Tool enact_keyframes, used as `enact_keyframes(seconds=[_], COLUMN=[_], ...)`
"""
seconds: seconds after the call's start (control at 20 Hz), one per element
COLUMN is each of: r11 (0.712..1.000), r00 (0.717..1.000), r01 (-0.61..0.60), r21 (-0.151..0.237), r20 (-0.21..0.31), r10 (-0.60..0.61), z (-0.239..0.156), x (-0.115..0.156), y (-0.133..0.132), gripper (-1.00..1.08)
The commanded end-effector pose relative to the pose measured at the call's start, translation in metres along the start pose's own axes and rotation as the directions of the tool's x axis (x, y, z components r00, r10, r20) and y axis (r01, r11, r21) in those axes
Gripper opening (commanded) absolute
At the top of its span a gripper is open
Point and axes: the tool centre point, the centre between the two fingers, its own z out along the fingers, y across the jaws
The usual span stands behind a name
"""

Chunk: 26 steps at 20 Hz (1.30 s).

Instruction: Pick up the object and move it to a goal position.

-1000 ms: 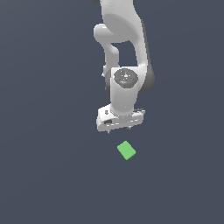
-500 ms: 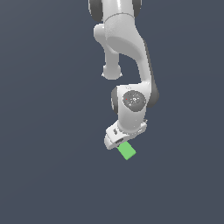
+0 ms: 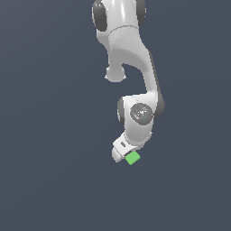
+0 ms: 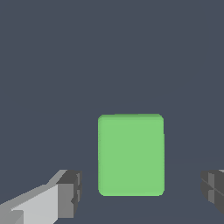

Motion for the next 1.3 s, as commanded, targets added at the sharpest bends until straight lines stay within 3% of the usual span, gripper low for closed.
enact_keyframes(seconds=[0.0, 0.95, 1.0, 1.25], r11=[1.000, 1.000, 1.000, 1.000], r00=[1.000, 1.000, 1.000, 1.000], r01=[0.008, 0.008, 0.008, 0.008], r21=[0.000, 0.000, 0.000, 0.000], r20=[-0.001, -0.001, -0.001, -0.001], r10=[-0.008, -0.008, -0.008, -0.008], z=[0.001, 0.051, 0.051, 0.051], x=[0.001, 0.001, 0.001, 0.001], y=[0.000, 0.000, 0.000, 0.000], gripper=[1.00, 1.00, -1.00, -1.00])
